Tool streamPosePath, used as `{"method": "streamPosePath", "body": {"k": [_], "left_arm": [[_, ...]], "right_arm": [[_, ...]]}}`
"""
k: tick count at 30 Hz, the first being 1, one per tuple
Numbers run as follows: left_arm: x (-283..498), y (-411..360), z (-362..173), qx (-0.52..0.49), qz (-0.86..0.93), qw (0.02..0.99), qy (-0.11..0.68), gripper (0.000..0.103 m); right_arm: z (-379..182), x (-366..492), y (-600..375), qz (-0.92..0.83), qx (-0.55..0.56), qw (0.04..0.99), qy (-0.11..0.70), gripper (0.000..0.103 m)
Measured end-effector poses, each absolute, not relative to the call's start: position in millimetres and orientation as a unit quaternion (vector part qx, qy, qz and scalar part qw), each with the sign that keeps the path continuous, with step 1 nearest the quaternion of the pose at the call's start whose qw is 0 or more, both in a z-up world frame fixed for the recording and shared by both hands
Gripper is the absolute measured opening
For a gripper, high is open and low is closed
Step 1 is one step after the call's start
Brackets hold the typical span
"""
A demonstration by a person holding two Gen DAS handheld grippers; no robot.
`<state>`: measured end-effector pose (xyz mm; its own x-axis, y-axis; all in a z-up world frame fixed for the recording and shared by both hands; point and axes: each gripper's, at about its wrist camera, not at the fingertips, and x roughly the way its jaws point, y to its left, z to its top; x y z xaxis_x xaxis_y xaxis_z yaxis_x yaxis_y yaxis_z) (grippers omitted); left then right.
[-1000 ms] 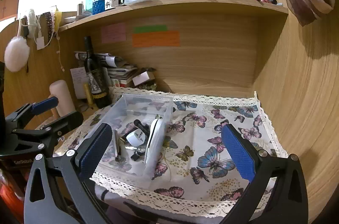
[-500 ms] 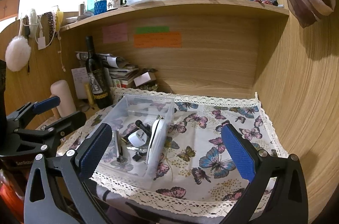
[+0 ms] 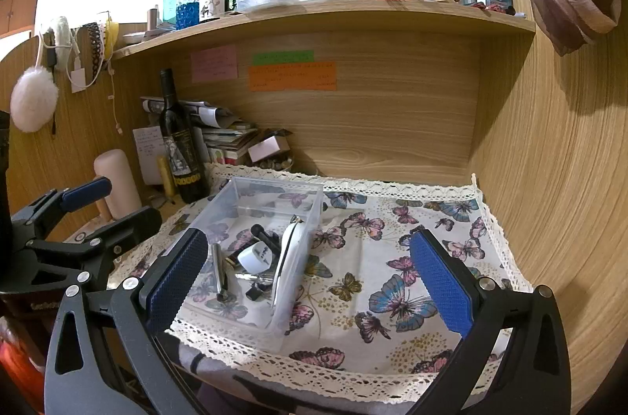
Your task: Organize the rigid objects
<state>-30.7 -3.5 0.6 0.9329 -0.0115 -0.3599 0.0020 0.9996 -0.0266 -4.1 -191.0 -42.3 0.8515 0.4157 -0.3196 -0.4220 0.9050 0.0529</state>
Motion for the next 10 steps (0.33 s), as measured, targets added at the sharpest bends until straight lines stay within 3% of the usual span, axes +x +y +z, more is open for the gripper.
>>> {"method": "streamPosePath", "body": {"k": [10], "left_arm": [[-30.6, -1.1, 1.0, -0.019, -0.012, 0.982, 0.189, 0.101]], "right_arm": [[-42.2, -1.9, -190.5, 0.215, -0.007, 0.962, 0.170, 0.103]]}}
